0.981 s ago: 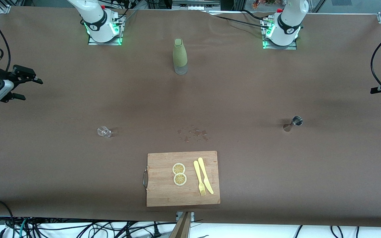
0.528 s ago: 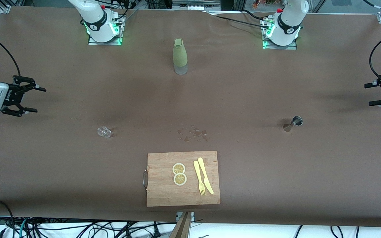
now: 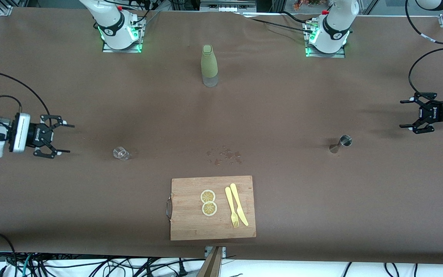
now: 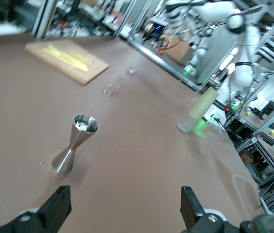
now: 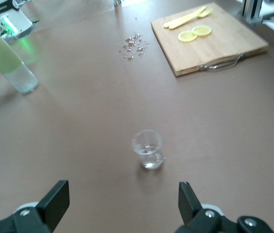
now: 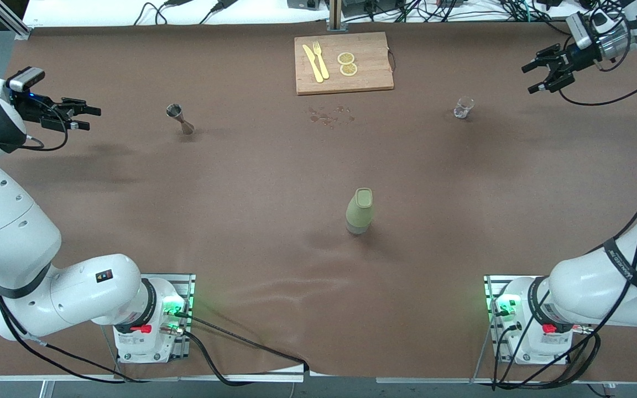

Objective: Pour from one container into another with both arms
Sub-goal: 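Reach the right gripper to the glass cup while the left gripper reaches the steel cup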

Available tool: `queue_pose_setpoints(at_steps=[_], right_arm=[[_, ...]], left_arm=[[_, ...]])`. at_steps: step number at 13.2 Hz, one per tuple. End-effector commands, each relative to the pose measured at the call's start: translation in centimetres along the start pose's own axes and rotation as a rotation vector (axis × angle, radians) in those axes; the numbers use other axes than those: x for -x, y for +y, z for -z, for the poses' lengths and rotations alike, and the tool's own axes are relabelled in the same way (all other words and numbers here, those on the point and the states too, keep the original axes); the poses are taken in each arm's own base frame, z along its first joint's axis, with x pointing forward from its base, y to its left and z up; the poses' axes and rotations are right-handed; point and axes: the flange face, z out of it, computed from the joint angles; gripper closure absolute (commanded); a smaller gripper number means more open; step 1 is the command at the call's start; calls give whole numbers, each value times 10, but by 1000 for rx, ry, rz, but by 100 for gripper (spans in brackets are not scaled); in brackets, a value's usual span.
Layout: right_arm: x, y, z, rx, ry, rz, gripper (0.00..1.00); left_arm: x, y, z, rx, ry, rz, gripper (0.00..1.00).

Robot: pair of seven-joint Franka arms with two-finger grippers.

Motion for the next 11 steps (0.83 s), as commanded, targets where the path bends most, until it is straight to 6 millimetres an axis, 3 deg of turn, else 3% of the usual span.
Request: queue_pose_setpoints(at_steps=[1,3,5,8,11], right_arm=[[36,30,-39,6,103,94,0],[55,36,-68,33,191,141,0],[59,36,-96,11,234,156,0],[78,31,-145,-32,342,189,0],[86,29,-167,-43,382,199,0]], left_arm=[[31,-18,-15,15,77,-153,0],[52,-32,-29,22,98,-207,0],[65,-41,-38,3,133,-283,0],[81,-63,-69,-8,189,-373,0],[84,-92,-89,-13,200,-465,0]])
